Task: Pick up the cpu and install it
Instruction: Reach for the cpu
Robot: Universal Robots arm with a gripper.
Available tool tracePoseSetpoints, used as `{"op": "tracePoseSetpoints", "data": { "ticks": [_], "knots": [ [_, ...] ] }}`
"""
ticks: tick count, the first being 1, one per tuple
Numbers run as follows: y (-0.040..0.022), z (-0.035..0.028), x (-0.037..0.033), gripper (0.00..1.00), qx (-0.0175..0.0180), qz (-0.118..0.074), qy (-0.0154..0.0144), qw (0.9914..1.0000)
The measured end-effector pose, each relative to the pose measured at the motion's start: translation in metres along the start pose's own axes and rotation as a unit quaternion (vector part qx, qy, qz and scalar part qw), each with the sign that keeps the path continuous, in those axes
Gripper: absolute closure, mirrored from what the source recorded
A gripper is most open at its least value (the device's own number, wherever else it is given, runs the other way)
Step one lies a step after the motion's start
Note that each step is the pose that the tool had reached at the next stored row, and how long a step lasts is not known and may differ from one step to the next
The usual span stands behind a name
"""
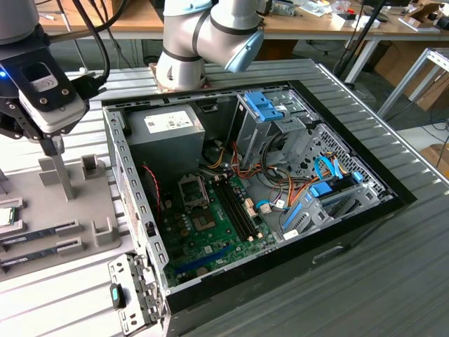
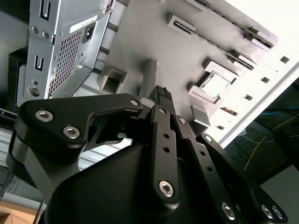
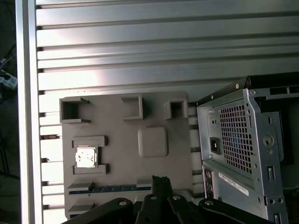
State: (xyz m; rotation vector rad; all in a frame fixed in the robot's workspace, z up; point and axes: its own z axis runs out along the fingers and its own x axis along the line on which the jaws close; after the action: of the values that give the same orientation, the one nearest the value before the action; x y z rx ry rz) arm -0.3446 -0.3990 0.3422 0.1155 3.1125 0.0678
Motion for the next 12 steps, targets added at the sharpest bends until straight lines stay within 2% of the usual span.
{"op": "tracePoseSetpoints", "data": {
  "ticks": [12],
  "knots": [
    [-0.0002,0.0009,0.0028,0.89,0.0000,0.000,0.0001,1.00000]
  ]
}}
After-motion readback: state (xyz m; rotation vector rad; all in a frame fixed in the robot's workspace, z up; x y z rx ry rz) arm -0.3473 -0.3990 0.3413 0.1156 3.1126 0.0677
